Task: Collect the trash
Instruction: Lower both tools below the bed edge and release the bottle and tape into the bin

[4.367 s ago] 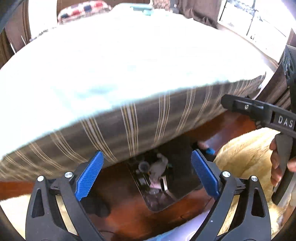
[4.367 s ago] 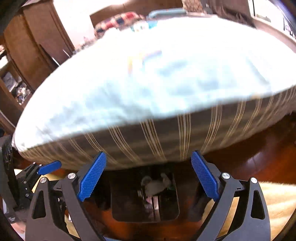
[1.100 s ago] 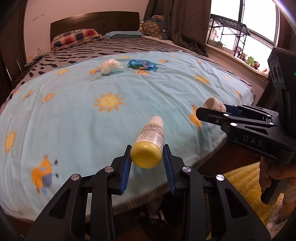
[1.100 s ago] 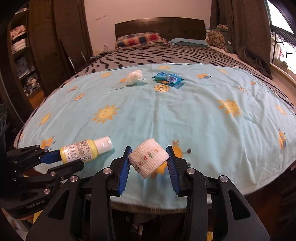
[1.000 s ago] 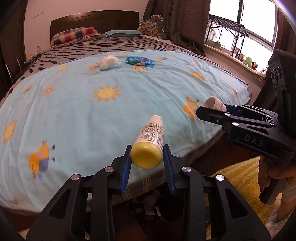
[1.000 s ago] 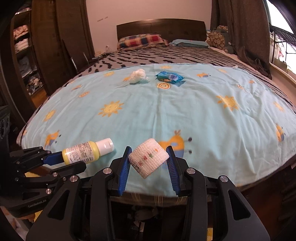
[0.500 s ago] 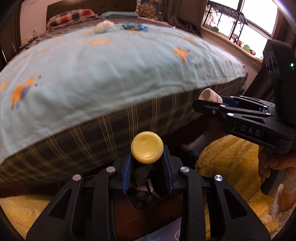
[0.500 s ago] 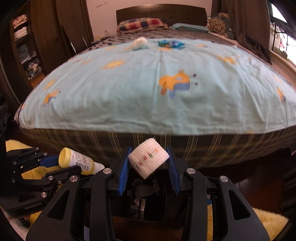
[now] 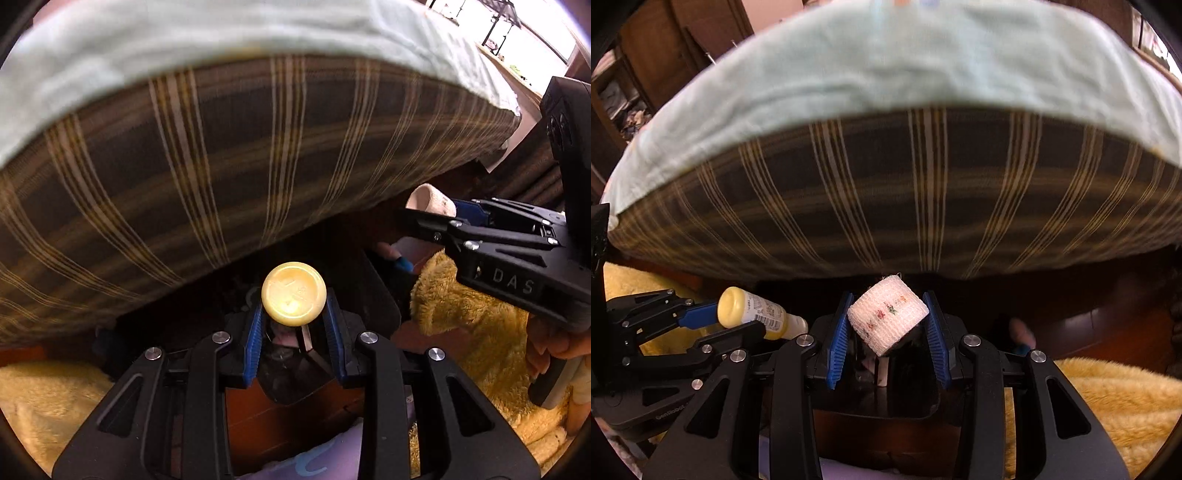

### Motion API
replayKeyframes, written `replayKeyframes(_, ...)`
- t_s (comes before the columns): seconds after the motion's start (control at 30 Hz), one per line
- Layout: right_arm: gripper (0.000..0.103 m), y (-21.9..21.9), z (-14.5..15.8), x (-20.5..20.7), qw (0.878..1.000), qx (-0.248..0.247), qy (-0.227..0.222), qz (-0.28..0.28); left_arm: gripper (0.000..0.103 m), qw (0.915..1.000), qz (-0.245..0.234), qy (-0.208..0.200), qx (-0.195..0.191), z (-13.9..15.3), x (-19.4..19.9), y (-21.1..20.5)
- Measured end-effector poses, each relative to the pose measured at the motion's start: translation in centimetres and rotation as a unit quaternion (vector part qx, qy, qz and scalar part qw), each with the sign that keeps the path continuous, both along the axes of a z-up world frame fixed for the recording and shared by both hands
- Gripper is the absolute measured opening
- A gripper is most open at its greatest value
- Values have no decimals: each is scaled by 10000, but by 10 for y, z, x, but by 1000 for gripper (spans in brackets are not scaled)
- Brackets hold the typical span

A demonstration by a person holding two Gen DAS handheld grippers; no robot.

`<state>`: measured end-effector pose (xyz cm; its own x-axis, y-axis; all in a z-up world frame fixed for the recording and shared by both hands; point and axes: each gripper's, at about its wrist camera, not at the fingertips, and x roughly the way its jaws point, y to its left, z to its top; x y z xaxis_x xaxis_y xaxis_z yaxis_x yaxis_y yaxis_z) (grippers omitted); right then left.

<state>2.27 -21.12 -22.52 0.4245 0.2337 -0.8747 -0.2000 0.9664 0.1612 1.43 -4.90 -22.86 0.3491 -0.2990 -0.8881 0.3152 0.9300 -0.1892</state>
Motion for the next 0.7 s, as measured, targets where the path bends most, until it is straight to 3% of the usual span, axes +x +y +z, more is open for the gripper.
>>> replayKeyframes(0.43,42,14,-20,13,9993,-30,367,-9,30,9986,143,514,-17,-30,14,6)
replayKeyframes(0.53,55,11,-20,17,9992,-37,392,-35,43,9983,199,540,-43,-32,18,5)
replayKeyframes(0.7,62,-11,-11,24,9994,44,294,-175,49,9983,314,486,38,-30,18,10)
